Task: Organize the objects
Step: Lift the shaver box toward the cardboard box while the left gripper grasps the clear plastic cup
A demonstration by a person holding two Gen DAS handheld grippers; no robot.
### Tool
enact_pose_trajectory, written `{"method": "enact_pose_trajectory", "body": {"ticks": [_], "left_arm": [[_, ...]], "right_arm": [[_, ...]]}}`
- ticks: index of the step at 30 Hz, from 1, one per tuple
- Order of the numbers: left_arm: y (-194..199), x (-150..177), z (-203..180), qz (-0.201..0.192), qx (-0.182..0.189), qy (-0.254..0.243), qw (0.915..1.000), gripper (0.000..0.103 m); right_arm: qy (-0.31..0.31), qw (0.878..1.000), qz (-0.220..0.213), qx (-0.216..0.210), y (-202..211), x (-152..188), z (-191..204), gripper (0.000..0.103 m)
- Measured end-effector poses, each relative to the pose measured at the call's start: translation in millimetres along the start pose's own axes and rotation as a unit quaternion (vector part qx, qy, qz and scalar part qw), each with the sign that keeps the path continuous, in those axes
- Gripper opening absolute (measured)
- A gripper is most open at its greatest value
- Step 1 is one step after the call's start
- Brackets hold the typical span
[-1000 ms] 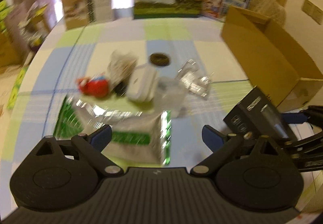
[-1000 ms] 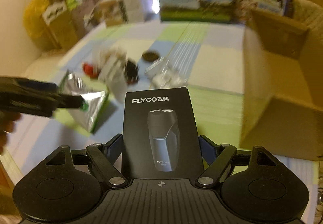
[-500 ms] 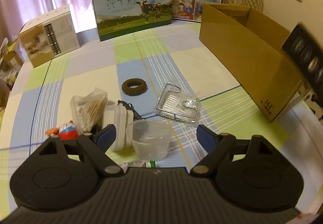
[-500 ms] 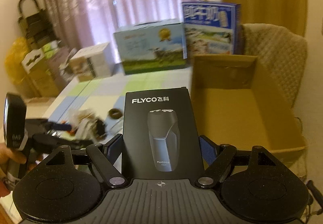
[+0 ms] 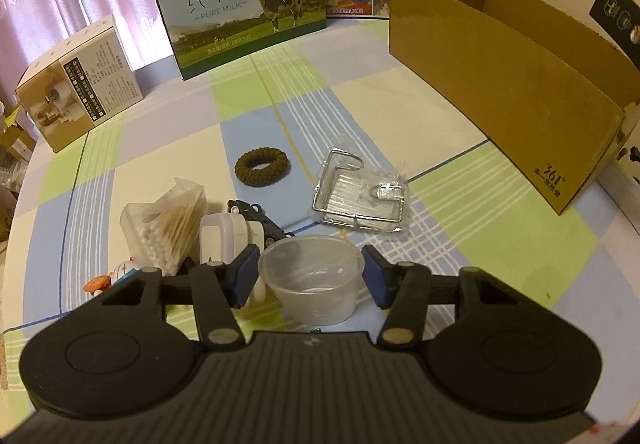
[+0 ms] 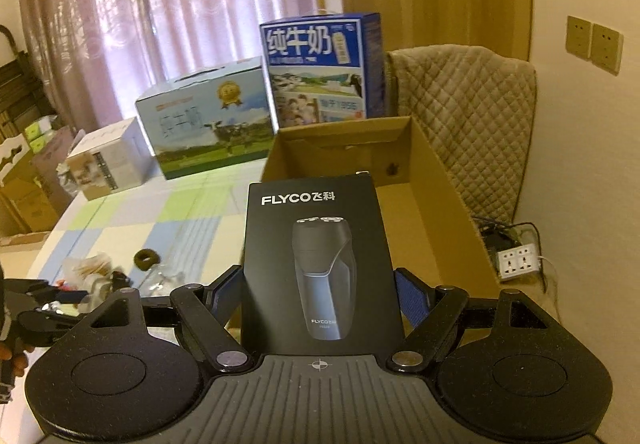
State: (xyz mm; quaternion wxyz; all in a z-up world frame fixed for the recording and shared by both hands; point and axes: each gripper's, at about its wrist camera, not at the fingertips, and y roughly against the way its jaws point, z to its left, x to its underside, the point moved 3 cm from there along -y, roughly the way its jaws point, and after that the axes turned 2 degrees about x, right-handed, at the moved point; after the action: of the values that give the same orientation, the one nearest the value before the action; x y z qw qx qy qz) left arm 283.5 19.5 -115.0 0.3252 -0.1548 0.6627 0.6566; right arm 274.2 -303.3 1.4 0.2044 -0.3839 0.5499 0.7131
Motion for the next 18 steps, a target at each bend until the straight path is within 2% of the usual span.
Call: {"method": "enact_pose_trajectory", "body": {"ticks": [5, 8, 13, 18], "left_arm": [[11.4, -5.9, -6.5, -0.007, -0.003, 0.007, 0.9999, 0.051], [25.2, -20.2, -14.2, -0.024, 0.007, 0.017, 0.9996, 0.051], [53.5, -61.0, -38.2, -0.073, 0.04, 0.015, 0.9964, 0.051], [69.5, -106.6, -78.5, -0.117, 0.091, -0.001, 0.989, 0.051]], "right_arm": [[-0.003, 1.0, -0.001, 0.004, -5.9, -6.0, -13.3, 0.076], [-0.001, 1.0, -0.002, 0.007, -10.2, -10.9, -20.3, 0.076], [-0.001, 1.0, -0.004, 0.007, -20.1, -19.5, -31.4, 0.076], [-0.003, 1.0, -0.004, 0.005, -28.7, -26.2, -44.0, 0.076]]}}
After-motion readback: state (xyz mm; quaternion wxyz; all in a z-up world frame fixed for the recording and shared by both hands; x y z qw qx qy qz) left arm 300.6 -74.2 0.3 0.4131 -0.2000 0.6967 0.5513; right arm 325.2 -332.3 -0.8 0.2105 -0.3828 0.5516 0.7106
